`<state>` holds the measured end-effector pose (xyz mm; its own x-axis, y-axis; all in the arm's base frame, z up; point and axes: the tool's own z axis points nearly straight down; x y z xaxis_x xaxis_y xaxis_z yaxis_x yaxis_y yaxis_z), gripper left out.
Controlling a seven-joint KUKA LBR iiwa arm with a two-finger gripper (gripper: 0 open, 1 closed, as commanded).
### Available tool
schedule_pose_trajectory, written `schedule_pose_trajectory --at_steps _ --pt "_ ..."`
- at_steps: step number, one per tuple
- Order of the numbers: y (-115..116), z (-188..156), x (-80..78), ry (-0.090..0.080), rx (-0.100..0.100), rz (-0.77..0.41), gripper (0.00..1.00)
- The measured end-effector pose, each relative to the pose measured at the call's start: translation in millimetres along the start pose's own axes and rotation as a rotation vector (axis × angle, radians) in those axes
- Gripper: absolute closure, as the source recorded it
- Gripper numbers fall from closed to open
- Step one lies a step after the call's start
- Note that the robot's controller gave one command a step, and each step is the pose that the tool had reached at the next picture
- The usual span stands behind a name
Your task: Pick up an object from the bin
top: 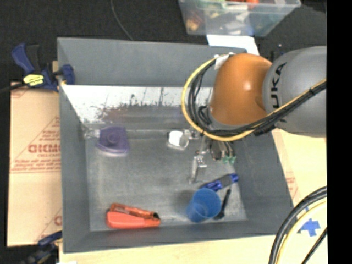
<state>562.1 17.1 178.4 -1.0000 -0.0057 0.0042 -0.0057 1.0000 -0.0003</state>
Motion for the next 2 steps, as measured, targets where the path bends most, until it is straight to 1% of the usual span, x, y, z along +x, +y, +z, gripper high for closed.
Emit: schedule_pose_trajectory --at_steps 1,2 --pt "0 -5 -1.7 -0.008 -0.001 0.001 0.0" --pt "-38 85 39.0 -0.023 0.002 -0.27 0.0"
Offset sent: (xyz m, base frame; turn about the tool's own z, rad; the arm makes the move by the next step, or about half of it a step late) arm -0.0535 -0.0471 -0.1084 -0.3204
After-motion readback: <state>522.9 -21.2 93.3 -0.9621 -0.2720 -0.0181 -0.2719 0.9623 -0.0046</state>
